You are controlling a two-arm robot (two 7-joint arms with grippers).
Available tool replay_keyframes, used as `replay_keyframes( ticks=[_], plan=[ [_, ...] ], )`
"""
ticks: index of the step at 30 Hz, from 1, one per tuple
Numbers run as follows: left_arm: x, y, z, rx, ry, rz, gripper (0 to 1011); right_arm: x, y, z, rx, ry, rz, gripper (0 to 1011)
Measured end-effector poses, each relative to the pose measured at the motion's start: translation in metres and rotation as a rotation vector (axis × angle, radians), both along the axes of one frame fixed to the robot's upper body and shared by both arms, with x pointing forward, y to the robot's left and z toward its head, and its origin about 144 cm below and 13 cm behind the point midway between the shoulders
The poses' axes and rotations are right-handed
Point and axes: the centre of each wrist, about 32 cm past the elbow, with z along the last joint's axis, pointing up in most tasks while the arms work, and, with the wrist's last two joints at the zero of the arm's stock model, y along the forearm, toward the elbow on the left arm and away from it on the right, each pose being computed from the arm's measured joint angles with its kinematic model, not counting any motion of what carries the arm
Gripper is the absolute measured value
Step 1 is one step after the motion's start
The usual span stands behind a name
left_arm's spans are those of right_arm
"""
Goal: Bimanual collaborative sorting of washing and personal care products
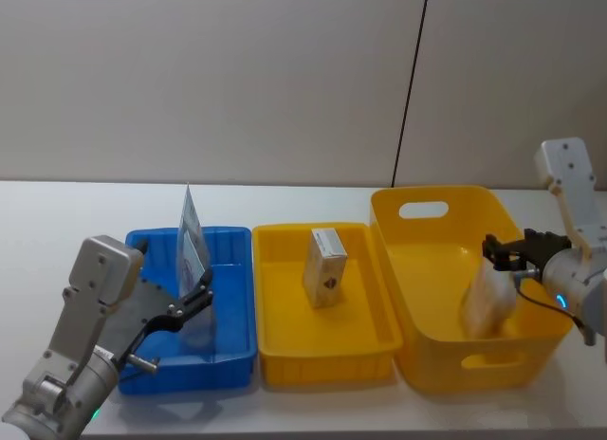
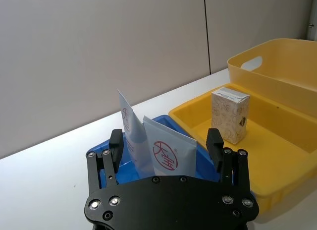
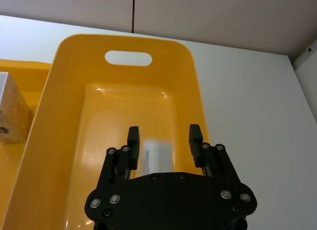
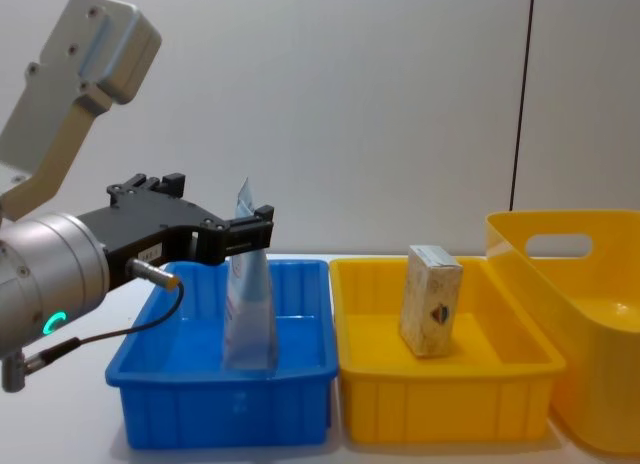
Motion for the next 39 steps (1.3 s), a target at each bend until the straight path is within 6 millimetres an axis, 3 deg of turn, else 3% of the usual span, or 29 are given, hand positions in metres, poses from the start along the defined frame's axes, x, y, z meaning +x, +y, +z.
replay_keyframes(
  ticks=[7, 10, 15, 29, 39],
  plan=[
    [0.0, 0.0, 0.0, 0.0, 0.0, 0.0, 1001, 0.0, -0.0017, -0.0011, 0.002, 0.006, -0.004, 749],
    [0.0, 0.0, 0.0, 0.0, 0.0, 0.0, 1001, 0.0001, -0.0023, -0.0016, 0.003, 0.009, -0.005, 881],
    [0.0002, 0.0001, 0.0003, 0.0, 0.0, -0.001, 1001, 0.0001, -0.0029, -0.0019, 0.003, 0.01, -0.006, 991],
    [0.0069, -0.0005, 0.0087, 0.016, 0.039, -0.054, 1001, 0.0001, -0.0038, -0.0028, 0.004, 0.014, -0.007, 1003],
    [0.008, -0.0041, 0.0039, 0.025, 0.088, -0.078, 1001, 0.0001, -0.0041, -0.003, 0.004, 0.015, -0.008, 1003]
  ],
)
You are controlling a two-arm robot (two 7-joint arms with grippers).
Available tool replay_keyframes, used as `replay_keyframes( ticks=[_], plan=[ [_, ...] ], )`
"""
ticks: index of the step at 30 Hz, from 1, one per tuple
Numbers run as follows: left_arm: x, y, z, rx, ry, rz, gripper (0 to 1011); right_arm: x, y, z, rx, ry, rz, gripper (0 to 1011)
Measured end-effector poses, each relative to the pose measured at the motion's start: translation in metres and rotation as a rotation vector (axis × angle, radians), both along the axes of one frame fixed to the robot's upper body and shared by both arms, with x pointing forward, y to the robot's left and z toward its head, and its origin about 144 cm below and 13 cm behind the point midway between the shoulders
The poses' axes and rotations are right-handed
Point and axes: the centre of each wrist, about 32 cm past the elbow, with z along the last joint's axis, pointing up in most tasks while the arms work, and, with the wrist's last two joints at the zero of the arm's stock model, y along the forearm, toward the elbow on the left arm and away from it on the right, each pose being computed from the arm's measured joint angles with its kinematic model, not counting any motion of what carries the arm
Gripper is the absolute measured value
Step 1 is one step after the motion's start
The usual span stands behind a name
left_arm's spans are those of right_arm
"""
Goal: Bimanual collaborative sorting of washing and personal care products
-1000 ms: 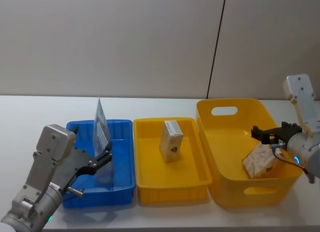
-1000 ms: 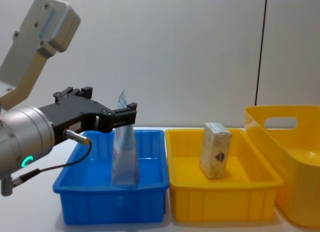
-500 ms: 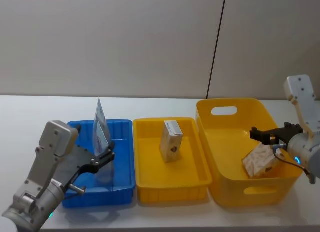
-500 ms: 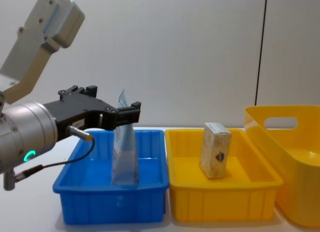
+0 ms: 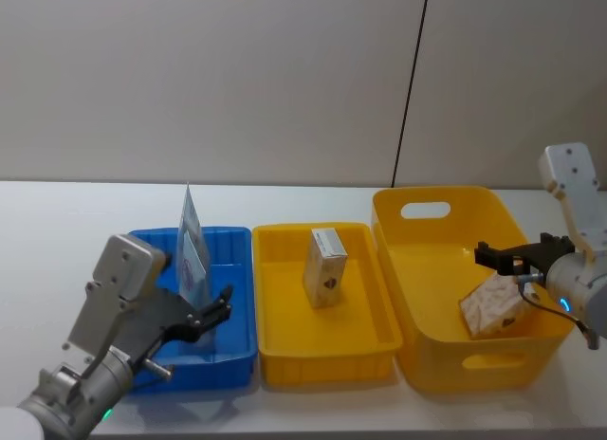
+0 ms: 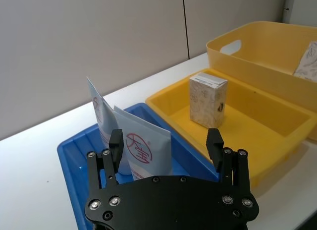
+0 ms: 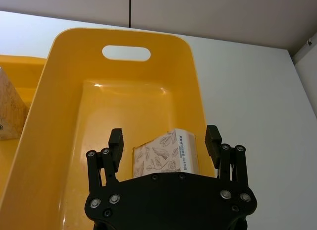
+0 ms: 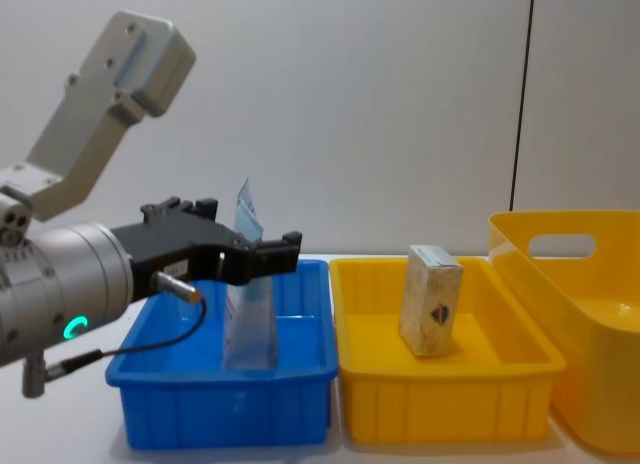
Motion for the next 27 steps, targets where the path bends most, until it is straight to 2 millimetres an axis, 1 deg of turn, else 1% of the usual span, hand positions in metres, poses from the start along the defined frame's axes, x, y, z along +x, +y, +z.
replay_keyframes(
  ticks=[16, 27],
  plan=[
    [0.001, -0.011, -0.021, 0.006, 0.044, 0.016, 1001, 0.0, 0.0, 0.0, 0.0, 0.0, 0.0, 1004],
    [0.01, -0.018, -0.028, 0.029, 0.017, 0.025, 1001, 0.0, 0.0, 0.0, 0.0, 0.0, 0.0, 1003]
  ],
)
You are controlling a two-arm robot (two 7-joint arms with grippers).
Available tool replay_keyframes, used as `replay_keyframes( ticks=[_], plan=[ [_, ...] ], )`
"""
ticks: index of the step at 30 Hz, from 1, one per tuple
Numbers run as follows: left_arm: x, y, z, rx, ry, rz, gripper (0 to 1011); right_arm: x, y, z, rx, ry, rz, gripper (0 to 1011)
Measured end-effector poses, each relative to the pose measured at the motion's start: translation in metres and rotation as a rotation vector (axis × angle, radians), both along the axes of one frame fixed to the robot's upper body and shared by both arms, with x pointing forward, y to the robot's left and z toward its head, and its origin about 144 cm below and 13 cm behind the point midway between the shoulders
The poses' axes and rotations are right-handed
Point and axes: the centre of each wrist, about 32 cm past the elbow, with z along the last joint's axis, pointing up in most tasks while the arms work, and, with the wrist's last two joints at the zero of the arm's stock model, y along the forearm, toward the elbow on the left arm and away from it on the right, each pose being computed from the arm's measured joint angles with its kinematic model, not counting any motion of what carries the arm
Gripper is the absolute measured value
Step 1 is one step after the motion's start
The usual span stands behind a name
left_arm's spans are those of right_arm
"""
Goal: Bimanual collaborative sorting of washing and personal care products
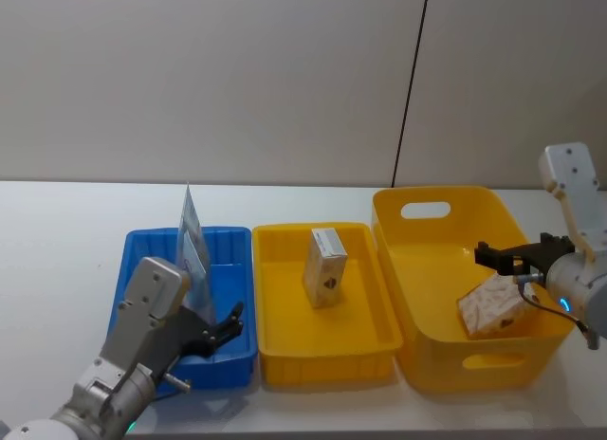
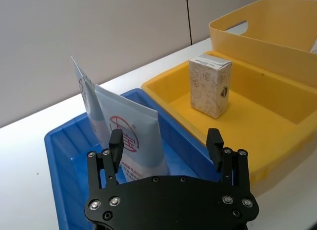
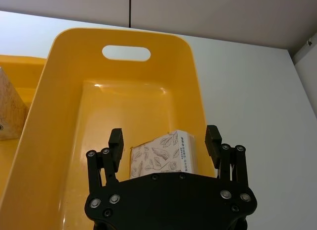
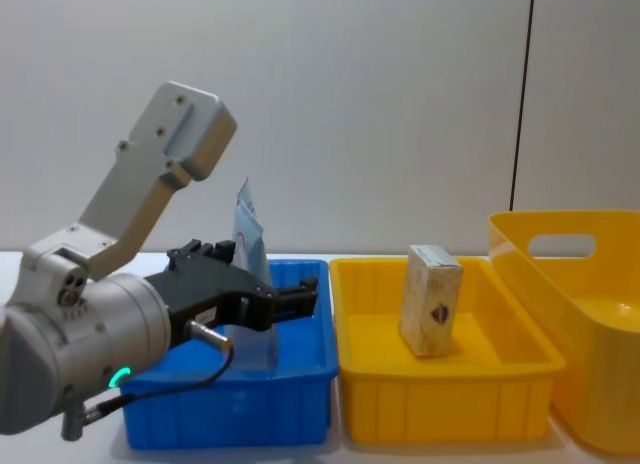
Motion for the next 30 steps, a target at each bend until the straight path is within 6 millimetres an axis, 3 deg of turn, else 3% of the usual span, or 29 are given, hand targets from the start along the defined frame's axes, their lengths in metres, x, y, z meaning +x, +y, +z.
replay_keyframes(
  ticks=[30],
  plan=[
    [0.029, -0.003, -0.007, 0.091, -0.069, 0.023, 1001, 0.0, 0.0, 0.0, 0.0, 0.0, 0.0, 1003]
  ],
)
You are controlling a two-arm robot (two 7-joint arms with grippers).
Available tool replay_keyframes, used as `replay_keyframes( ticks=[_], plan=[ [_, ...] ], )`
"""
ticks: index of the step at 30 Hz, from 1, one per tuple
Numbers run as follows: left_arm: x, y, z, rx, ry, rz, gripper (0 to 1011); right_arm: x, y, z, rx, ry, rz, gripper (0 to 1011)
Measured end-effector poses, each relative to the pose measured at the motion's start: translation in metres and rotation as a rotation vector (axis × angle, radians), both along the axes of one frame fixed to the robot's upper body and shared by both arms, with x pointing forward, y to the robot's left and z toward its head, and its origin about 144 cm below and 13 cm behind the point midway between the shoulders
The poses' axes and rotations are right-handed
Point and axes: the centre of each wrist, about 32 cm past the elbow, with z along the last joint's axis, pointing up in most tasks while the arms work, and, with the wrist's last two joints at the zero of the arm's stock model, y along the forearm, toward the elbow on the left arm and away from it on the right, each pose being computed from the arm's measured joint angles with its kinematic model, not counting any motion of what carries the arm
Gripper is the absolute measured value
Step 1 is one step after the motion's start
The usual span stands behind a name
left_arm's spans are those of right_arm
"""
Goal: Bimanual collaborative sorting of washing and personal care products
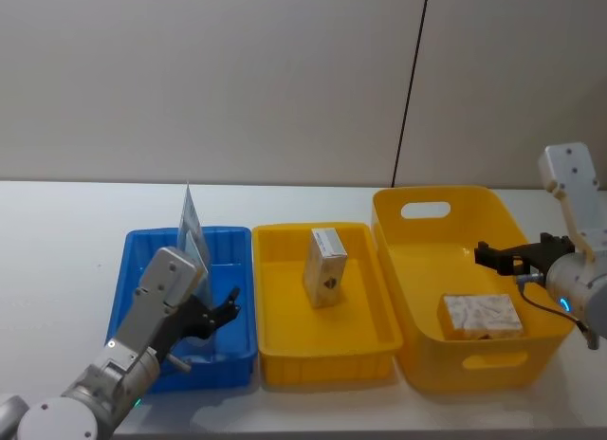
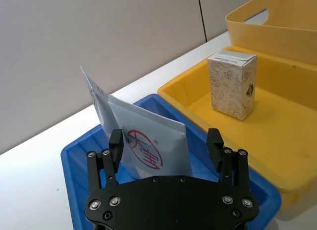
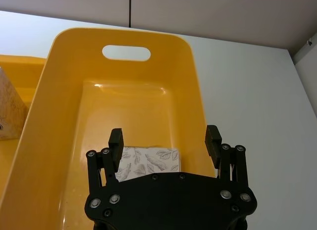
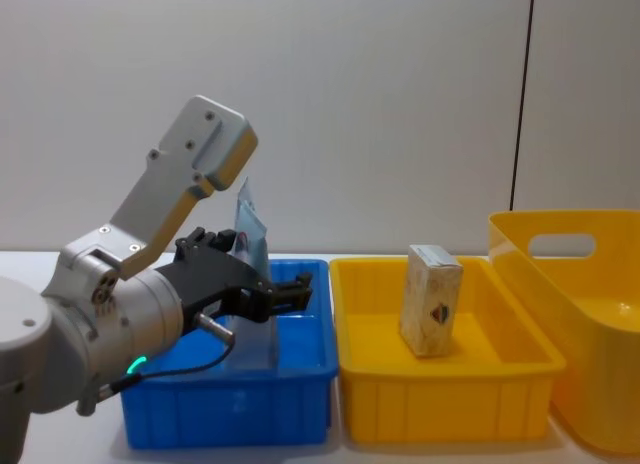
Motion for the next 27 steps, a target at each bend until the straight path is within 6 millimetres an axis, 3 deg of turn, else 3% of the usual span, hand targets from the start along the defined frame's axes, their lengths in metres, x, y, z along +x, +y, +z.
replay_keyframes(
  ticks=[20, 27],
  plan=[
    [0.0074, -0.0033, -0.0013, 0.035, -0.023, 0.013, 1000, 0.0, 0.0, 0.0, 0.0, 0.0, 0.0, 1003],
    [0.008, -0.0038, -0.0015, 0.039, -0.025, 0.014, 849, 0.0, 0.0, 0.0, 0.0, 0.0, 0.0, 1003]
  ],
)
